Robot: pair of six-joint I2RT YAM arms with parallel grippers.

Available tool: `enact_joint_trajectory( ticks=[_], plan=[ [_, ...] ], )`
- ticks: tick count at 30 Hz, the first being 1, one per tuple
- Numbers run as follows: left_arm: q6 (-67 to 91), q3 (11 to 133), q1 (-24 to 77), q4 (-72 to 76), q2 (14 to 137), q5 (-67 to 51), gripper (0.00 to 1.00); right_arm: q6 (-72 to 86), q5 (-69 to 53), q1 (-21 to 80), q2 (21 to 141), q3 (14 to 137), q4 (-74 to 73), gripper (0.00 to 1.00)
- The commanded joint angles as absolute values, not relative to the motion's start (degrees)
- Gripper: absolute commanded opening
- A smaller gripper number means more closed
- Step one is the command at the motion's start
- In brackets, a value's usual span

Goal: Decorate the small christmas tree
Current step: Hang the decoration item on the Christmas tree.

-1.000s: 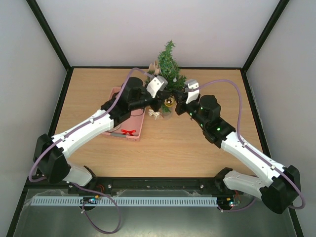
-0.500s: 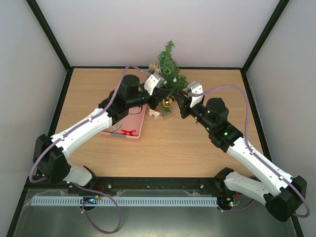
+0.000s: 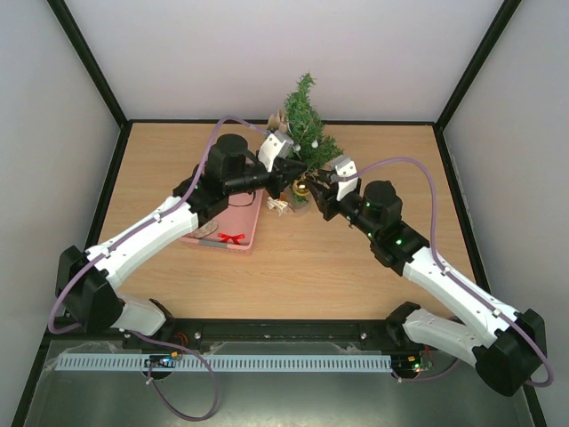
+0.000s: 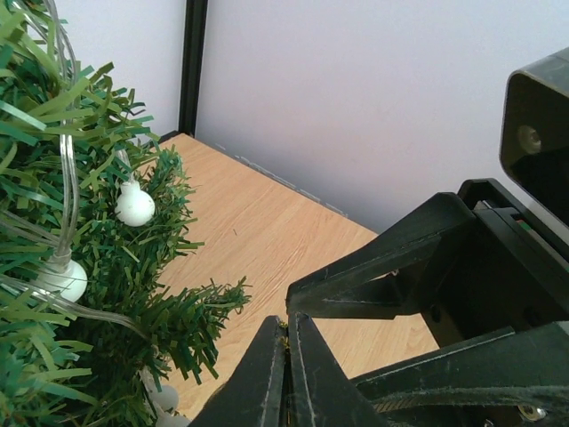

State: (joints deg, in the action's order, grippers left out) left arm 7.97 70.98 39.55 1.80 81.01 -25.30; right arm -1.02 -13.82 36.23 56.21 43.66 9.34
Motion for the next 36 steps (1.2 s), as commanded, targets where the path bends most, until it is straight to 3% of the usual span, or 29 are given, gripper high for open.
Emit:
enact_joint_trajectory(
  ticks=[1,14,18,24,31,36],
  plan=[
    [9.1,73.0,39.3,2.6,79.2,-27.0,0.02,-3.8,-15.2,36.0,56.6,43.7,14.3,0.36],
    [10.3,72.7,39.3,3.2,79.1,-28.5,0.02,-5.4,-18.2,36.0,59.0,44.8,14.9,0.36],
    [10.4,72.7,39.3,3.2,79.1,-28.7,0.02,-5.6,-18.3,36.0,59.6,45.0,15.1,0.3],
    [10.3,72.5,39.3,3.0,79.1,-28.6,0.02,-5.6,-18.7,36.0,59.4,44.7,15.5,0.12],
    [10.2,72.2,39.3,2.9,79.1,-28.3,0.02,-5.8,-19.9,36.0,59.7,44.6,15.6,0.02],
    [10.1,72.2,39.2,2.9,79.0,-28.1,0.02,-5.3,-19.7,36.0,59.4,44.5,15.5,0.02]
  ],
)
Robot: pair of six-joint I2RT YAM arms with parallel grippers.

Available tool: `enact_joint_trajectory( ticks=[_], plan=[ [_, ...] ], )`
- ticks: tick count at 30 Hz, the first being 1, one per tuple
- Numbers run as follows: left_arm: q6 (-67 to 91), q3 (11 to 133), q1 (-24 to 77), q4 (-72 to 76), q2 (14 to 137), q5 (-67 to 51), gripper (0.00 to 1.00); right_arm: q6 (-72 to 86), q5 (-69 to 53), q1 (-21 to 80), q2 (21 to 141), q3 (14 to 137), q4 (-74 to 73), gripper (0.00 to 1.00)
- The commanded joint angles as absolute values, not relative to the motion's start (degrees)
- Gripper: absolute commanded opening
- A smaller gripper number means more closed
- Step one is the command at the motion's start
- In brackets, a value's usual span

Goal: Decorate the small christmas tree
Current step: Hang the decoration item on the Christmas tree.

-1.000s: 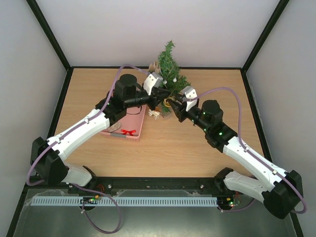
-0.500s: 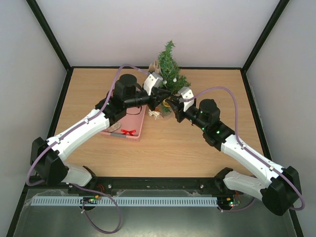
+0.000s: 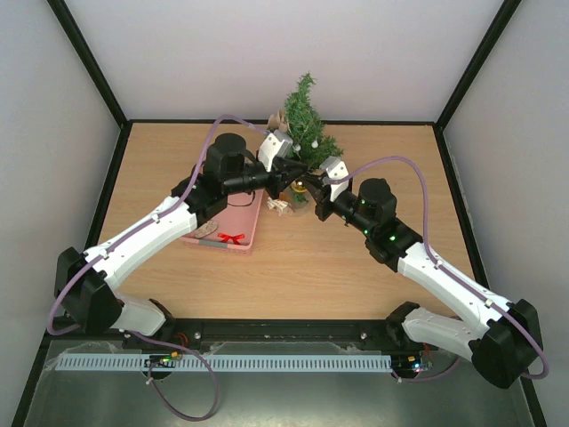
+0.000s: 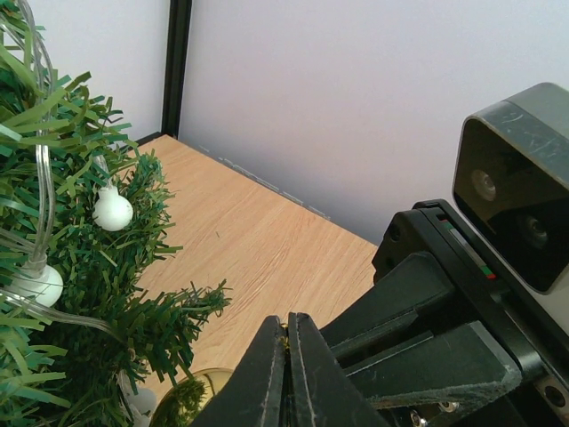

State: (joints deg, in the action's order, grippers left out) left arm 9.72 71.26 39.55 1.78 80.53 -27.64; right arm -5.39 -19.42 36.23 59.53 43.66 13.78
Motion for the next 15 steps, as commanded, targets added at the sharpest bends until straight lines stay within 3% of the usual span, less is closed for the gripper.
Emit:
enact_joint_trajectory(
  ticks=[1,2,5,7,15],
  plan=[
    [10.1,72.2,39.3,2.9,78.9,-28.1,0.02,-5.0,-19.4,36.0,59.4,44.5,15.6,0.02],
    [10.2,72.2,39.3,2.9,78.9,-28.1,0.02,-4.9,-19.3,36.0,59.3,44.5,15.4,0.02],
    [10.4,72.1,39.3,2.8,78.8,-28.2,0.02,-4.2,-17.8,36.0,58.6,44.1,15.8,0.21],
    [10.5,72.0,39.3,2.8,78.5,-28.4,0.02,-4.2,-17.4,36.0,58.2,43.8,16.2,0.29],
    [11.4,71.8,39.3,3.1,78.1,-29.5,0.02,-4.7,-18.6,36.0,59.2,45.1,15.5,0.31]
  ],
)
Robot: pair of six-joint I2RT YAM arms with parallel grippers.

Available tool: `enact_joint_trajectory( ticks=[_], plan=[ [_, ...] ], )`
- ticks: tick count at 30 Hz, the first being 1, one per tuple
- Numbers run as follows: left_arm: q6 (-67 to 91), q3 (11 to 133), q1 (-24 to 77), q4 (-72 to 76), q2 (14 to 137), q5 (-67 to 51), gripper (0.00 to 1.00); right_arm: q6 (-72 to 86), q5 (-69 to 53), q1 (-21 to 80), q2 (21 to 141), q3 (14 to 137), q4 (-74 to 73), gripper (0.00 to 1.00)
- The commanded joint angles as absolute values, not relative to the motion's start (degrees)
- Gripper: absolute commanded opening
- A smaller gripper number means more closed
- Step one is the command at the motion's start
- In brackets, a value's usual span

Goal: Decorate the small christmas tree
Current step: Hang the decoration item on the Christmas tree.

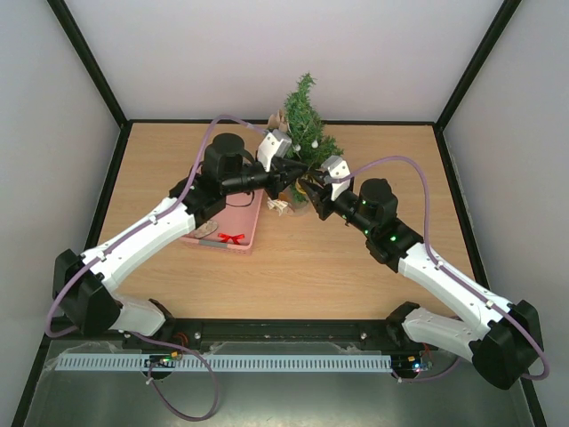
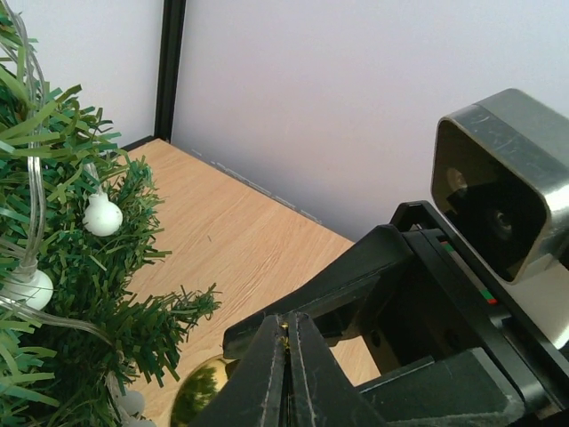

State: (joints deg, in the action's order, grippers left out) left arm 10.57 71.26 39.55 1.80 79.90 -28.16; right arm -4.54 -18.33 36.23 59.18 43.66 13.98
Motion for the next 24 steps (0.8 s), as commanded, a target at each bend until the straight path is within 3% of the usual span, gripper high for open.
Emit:
enact_joint_trajectory(
  ticks=[1,4,7,12,17,24],
  plan=[
    [11.4,71.8,39.3,3.0,78.1,-29.6,0.02,-4.9,-19.0,36.0,59.3,45.2,15.5,0.23],
    [11.4,71.3,39.3,3.4,77.7,-29.4,0.02,-4.9,-20.3,36.0,59.3,45.3,15.4,0.08],
    [11.6,71.1,39.3,3.5,77.8,-29.4,0.02,-5.0,-20.1,36.0,59.2,45.1,15.6,0.02],
    [10.9,71.2,39.3,3.1,78.0,-28.2,0.03,-5.1,-19.4,36.0,58.7,44.8,15.2,0.02],
    [9.4,71.7,39.0,2.2,79.4,-26.3,0.12,-4.7,-17.8,36.0,60.0,46.1,12.6,0.02],
    [8.9,72.8,38.9,2.0,80.4,-28.3,0.11,-4.5,-16.6,36.0,60.1,46.9,10.2,0.02]
  ],
)
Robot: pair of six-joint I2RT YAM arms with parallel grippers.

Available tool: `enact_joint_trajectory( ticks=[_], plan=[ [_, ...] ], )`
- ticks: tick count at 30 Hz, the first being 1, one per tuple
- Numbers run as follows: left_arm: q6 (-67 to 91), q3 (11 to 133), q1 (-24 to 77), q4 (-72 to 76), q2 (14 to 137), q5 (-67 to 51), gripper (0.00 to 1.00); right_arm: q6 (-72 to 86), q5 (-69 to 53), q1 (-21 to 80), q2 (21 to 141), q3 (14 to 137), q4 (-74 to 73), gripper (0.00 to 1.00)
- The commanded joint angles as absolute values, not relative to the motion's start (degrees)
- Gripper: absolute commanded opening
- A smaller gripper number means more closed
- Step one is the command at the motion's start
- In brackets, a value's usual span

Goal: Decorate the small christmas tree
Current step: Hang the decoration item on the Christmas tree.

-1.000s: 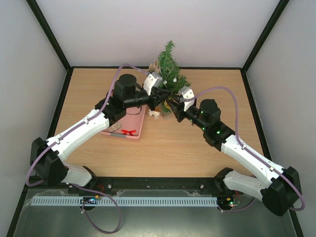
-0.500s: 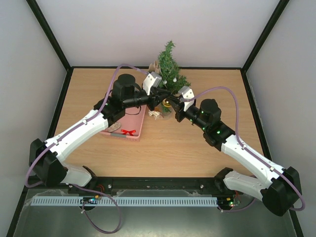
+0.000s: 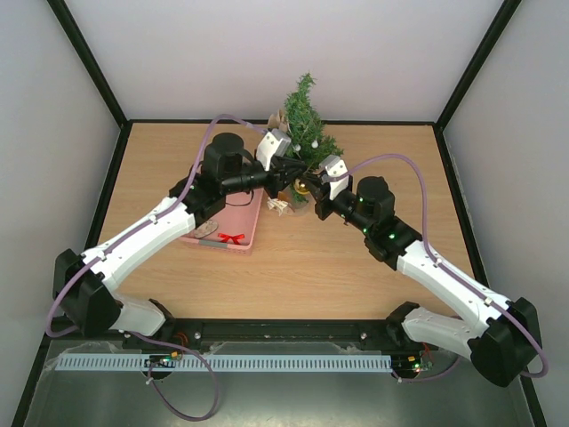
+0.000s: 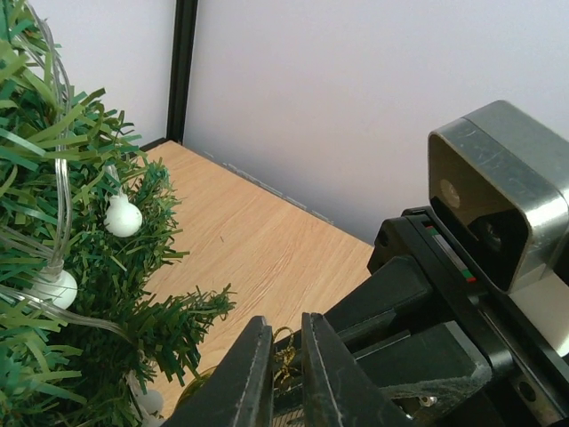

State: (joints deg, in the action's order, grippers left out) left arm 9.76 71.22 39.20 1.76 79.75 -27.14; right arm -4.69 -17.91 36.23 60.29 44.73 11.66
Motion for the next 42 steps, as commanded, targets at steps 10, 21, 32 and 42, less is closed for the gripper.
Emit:
enact_joint_trajectory(
  ticks=[10,21,32,42],
  plan=[
    [7.9,72.6,38.3,1.8,80.7,-26.0,0.02,-4.9,-15.4,36.0,60.8,48.2,8.7,0.02],
    [6.7,74.6,38.1,0.8,83.2,-23.9,0.02,-5.7,-13.4,36.0,63.0,51.9,3.3,0.02],
    [4.9,76.0,38.1,-0.7,83.6,-20.9,0.02,-6.8,-10.6,36.0,63.1,52.6,0.2,0.02],
    [3.8,77.3,38.1,-2.8,84.5,-20.6,0.02,-7.2,-10.6,36.0,63.5,53.1,0.0,0.02]
  ],
)
